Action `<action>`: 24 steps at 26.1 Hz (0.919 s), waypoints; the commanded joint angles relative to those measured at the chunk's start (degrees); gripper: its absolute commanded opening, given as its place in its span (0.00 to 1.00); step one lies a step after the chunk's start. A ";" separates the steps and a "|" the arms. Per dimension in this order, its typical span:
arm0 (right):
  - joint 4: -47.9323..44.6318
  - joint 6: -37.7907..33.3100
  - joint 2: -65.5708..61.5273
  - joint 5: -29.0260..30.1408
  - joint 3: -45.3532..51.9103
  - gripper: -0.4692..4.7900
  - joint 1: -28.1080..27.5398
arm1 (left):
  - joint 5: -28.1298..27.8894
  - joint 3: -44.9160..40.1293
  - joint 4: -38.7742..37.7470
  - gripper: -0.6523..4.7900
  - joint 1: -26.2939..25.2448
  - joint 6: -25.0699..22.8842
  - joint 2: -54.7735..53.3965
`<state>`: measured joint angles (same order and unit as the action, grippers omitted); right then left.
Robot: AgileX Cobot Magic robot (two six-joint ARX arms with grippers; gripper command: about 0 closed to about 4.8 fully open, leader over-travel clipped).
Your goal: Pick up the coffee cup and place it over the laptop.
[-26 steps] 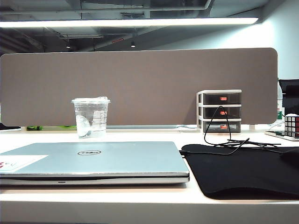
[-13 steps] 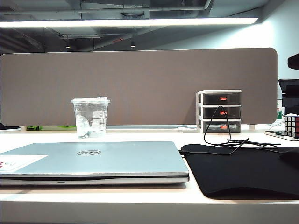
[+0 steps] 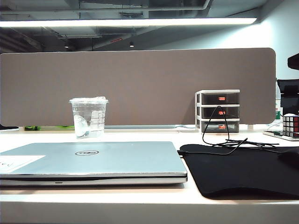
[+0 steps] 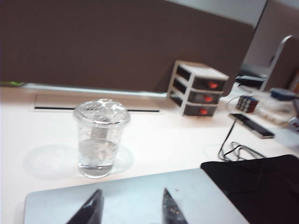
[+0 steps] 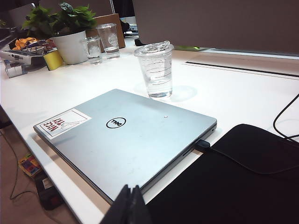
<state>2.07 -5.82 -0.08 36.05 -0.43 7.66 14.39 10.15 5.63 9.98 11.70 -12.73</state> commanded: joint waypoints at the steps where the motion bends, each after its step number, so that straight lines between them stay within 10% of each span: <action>1: -0.46 -0.24 0.11 0.13 0.26 0.08 0.04 | -0.07 1.11 8.90 0.48 -0.09 -1.95 -7.41; 11: -0.33 -0.44 0.11 0.37 0.26 0.08 0.07 | 4.70 1.46 37.77 0.98 -0.11 -13.68 -43.32; 24: 0.74 -0.63 0.09 1.81 0.26 0.08 0.04 | -0.70 9.03 51.91 1.00 -0.09 -17.27 -62.97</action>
<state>3.11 -6.26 -0.08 37.60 -0.43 7.68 14.41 18.81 55.77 9.98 -5.58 -75.83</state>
